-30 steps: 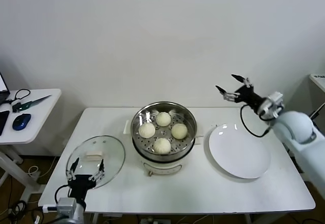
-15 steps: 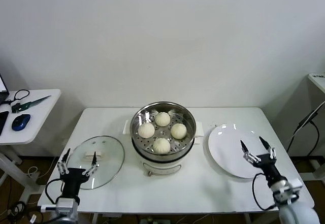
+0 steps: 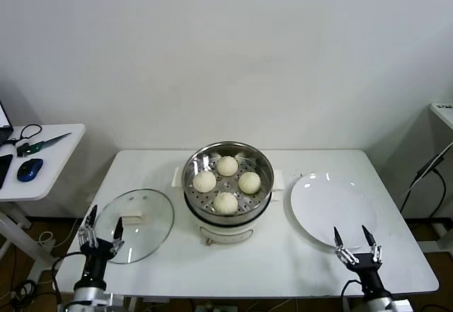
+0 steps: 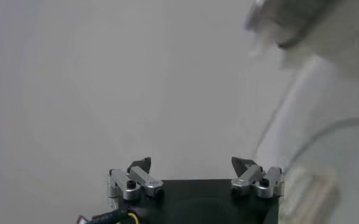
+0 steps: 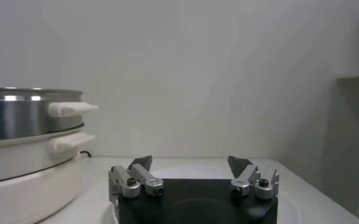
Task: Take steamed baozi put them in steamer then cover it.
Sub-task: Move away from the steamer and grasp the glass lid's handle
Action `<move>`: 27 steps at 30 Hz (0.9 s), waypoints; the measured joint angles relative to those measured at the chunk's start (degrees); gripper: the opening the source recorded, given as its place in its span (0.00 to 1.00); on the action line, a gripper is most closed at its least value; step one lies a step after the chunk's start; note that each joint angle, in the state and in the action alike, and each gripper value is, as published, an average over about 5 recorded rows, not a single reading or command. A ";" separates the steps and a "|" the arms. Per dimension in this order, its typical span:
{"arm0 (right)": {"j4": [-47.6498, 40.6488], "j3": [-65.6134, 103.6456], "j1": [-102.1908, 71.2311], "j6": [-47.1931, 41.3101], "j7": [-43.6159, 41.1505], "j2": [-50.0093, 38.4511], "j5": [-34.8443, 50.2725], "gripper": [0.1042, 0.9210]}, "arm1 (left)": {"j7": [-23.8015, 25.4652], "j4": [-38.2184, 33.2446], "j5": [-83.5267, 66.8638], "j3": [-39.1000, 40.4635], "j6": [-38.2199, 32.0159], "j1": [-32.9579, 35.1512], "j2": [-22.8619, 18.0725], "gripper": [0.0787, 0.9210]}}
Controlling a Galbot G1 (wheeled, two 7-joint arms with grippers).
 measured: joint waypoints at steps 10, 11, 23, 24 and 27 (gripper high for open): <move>0.79 0.08 -2.24 2.35 0.87 3.36 -1.59 0.88 | -3.47 10.45 13.99 0.83 0.73 -4.46 -1.02 0.88; 0.93 0.15 -2.42 2.51 0.95 3.59 -1.69 0.88 | -3.67 11.27 14.95 0.96 0.85 -5.01 -1.21 0.88; 2.73 0.68 -4.62 4.38 1.47 5.37 -2.39 0.88 | -4.81 19.89 23.33 2.00 2.24 -12.05 -2.08 0.88; 2.83 0.72 -4.76 4.52 1.50 5.48 -2.40 0.88 | -4.84 20.59 23.84 2.08 2.32 -12.67 -2.08 0.88; 2.99 0.82 -5.08 4.89 1.58 5.78 -2.45 0.88 | -4.82 22.55 25.01 2.31 2.53 -14.44 -2.05 0.88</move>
